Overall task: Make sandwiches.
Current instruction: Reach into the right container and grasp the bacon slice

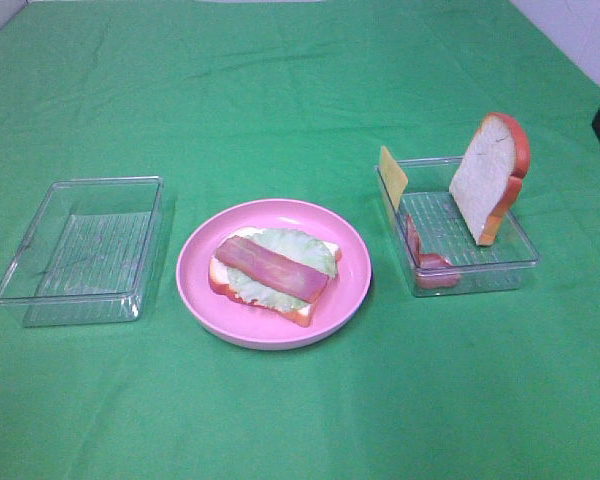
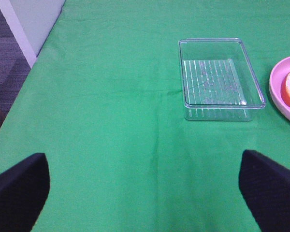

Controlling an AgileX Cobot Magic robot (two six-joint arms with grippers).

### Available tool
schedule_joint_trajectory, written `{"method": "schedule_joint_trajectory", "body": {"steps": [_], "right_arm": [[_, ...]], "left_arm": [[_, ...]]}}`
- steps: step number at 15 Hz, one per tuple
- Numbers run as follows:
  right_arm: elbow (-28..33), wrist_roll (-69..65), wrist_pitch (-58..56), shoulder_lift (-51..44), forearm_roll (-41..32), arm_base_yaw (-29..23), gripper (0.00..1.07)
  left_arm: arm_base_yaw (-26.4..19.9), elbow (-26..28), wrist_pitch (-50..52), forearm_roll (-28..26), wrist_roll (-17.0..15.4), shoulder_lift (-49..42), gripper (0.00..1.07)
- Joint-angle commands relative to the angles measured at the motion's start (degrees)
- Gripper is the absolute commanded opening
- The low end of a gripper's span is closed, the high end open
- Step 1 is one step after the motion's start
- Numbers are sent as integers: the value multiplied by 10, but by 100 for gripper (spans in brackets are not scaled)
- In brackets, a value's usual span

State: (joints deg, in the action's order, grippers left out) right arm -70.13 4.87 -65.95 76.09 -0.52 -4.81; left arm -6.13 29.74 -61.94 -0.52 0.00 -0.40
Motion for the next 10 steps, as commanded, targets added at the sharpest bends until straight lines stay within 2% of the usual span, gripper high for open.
{"method": "schedule_joint_trajectory", "body": {"steps": [1,4,10], "right_arm": [[-41,-54,-15,36,52,-65,95],[-99,-96,-31,93,61,-128,95],[-185,-176,-65,210,83,-192,95]], "left_arm": [[-1,-1,2,-4,-4,-7,101],[-1,-1,2,-4,-4,-7,101],[-1,-1,2,-4,-4,-7,101]]}}
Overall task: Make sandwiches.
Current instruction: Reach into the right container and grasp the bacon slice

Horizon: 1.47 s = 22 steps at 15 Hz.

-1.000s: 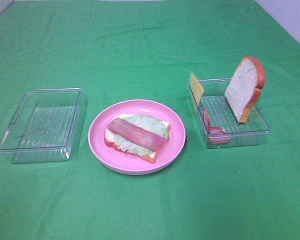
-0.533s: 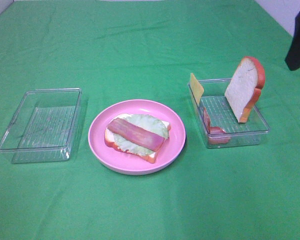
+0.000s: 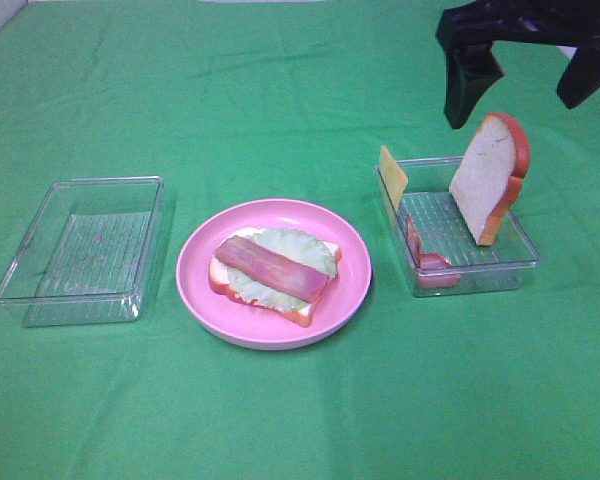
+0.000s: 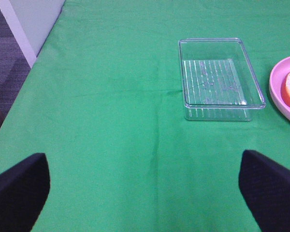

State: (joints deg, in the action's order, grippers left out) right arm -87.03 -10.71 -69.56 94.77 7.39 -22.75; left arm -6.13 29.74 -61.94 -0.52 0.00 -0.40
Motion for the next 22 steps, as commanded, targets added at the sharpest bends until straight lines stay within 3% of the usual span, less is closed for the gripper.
{"method": "schedule_joint_trajectory", "body": {"steps": [1,15,22], "right_arm": [[-27,-30,-26,57,-4,-13,95],[-26,-32,51,198,-60,-13,94],[-26,-45,64,222,-60,-13,94]], "left_arm": [[-1,-1,2,-4,-4,-7,101],[-1,-1,2,-4,-4,-7,101],[-1,-1,2,-4,-4,-7,101]]}}
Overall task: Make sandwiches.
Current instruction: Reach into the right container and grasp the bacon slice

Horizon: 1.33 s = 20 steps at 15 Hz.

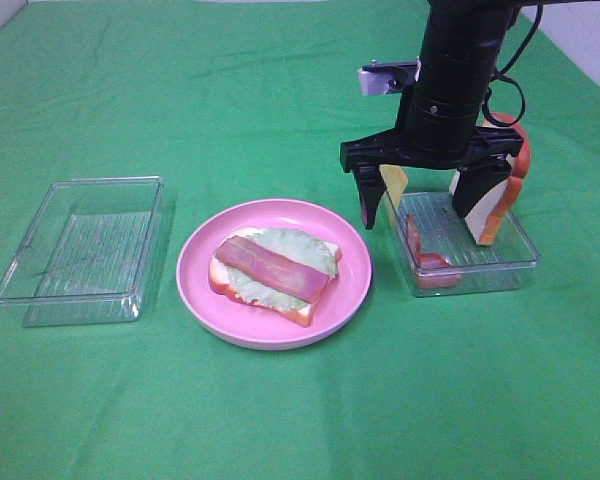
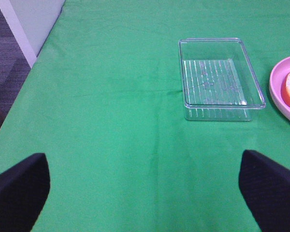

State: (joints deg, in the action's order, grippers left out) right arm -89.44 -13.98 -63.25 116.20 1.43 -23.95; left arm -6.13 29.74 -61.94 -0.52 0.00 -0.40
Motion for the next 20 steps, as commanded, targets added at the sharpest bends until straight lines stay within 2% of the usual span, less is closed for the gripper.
{"method": "schedule_joint_trajectory", "body": {"steps": [1,7,8,12,13,16,17,19,20], "right_arm": [[-2,-15,1,10,0,-1,94],[-2,-25,-5,36,1,-1,94],[-2,-30,1,37,2,-1,90],[-2,-38,-2,37,5,-1,63],[-2,-38,-2,37,6,-1,60],[-2,-44,-5,38,15,-1,30],[-2,-44,-5,38,15,-1,25],[-2,-43,-3,41,20,-1,20],[-2,-40,-7,44,21,-1,12]], "left_arm": [[-1,-1,2,-4,-4,-7,101],[-1,-1,2,-4,-4,-7,101],[-1,-1,2,-4,-4,-7,101],[-1,-1,2,-4,-4,-7,101],[-1,-1,2,-4,-4,-7,101],[-1,-1,2,-4,-4,-7,101],[-1,-1,2,-4,-4,-7,101],[-1,-1,2,-4,-4,-7,101],[-1,-1,2,-4,-4,-7,101]]}}
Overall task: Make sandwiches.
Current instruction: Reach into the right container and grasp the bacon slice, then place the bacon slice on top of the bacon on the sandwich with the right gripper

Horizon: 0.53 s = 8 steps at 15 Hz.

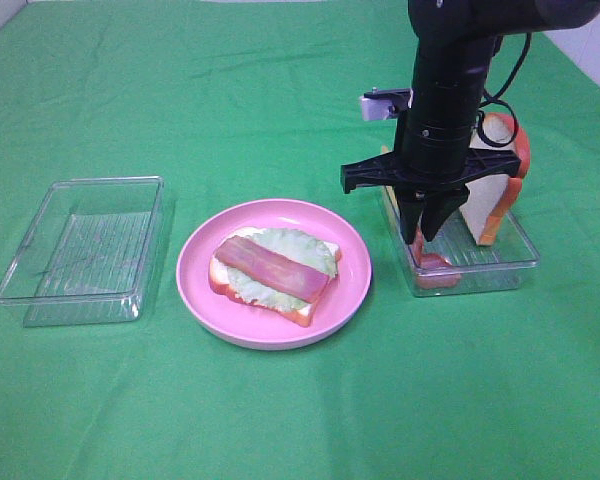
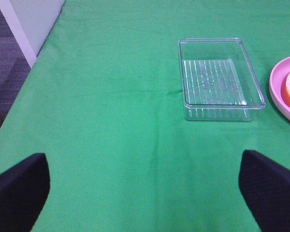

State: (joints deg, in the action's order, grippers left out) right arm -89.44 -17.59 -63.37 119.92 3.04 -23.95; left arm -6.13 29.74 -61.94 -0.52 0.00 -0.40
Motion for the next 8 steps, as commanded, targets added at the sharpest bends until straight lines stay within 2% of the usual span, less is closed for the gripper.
{"method": "schedule_joint_trajectory", "body": {"steps": [1,2,8], "right_arm": [[-2,3,-6,7,5,-1,3],[-2,14,-6,7,3,-1,0],[-2,42,-19,-20,-1,-1,0]], "left_arm": [[-1,-1,2,-4,-4,-7,101],[-1,-1,2,-4,-4,-7,101],[-1,-1,2,-4,-4,-7,101]]}}
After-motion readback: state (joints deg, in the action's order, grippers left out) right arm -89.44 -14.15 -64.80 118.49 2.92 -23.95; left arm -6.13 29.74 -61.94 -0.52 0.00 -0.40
